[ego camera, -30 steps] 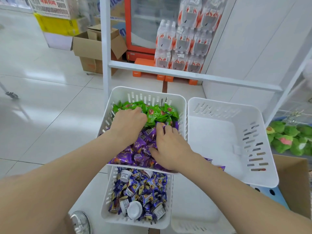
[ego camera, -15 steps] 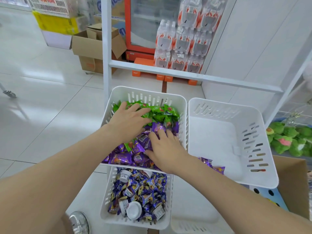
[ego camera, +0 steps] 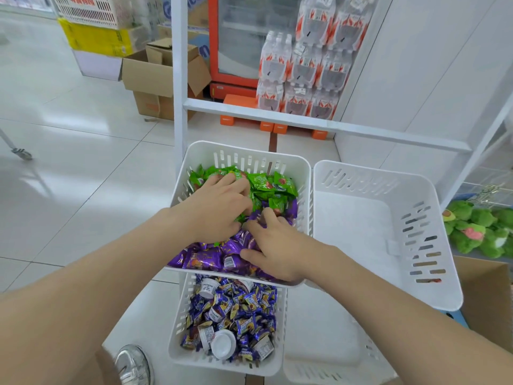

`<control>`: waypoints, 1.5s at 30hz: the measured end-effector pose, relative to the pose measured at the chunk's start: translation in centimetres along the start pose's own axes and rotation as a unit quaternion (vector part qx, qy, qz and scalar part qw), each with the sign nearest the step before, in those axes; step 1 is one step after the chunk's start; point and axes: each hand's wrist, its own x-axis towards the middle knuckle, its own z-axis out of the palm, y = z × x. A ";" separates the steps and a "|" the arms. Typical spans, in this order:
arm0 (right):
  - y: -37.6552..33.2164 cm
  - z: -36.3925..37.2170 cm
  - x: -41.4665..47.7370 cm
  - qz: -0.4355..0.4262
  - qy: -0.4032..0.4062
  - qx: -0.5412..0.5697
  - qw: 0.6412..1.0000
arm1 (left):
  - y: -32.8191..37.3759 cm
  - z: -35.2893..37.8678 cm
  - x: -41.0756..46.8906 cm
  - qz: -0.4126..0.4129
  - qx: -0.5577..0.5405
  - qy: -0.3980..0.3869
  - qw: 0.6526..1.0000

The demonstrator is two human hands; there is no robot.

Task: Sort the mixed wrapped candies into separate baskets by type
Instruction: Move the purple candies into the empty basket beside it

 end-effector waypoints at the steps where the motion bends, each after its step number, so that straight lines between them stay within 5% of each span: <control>1: 0.2 -0.1 -0.1 -0.016 0.000 -0.012 1.000 | 0.0 -0.1 -0.2 -0.002 0.004 -0.009 1.000; 10: -0.4 -0.1 -0.6 -0.025 -0.023 -0.132 0.991 | -0.3 0.8 -0.6 -0.041 0.065 -0.064 0.995; 16: 0.2 -1.0 -0.8 -0.028 0.071 -0.105 0.991 | -0.1 0.3 -0.6 -0.028 0.044 -0.035 0.998; 20: 1.7 -2.9 -1.9 -0.015 0.181 0.023 0.983 | 0.2 -0.3 -0.4 -0.044 0.022 -0.008 0.999; 24: 2.0 -4.9 -3.8 0.039 0.268 0.216 0.938 | 1.1 -1.4 -0.2 -0.096 -0.070 0.067 0.991; 28: 3.6 -7.2 -7.1 0.131 0.289 0.471 0.823 | 1.9 -1.6 -0.5 -0.083 -0.175 0.064 0.979; 30: 5.2 -7.4 -8.6 0.190 0.296 0.499 0.792 | 2.8 -1.4 -0.7 -0.065 -0.202 0.038 0.977; 35: 8.6 -3.0 -8.9 0.290 0.178 0.222 0.914 | 6.0 -1.2 -0.2 -0.030 -0.216 -0.011 0.976; 40: 9.0 -2.3 -9.4 0.223 0.026 0.192 0.955 | 7.8 -1.8 -0.1 -0.022 -0.194 -0.069 0.978; 45: 5.1 -3.7 -8.8 0.140 0.230 0.141 0.953 | 6.1 -2.7 -1.8 -0.057 -0.130 -0.147 0.979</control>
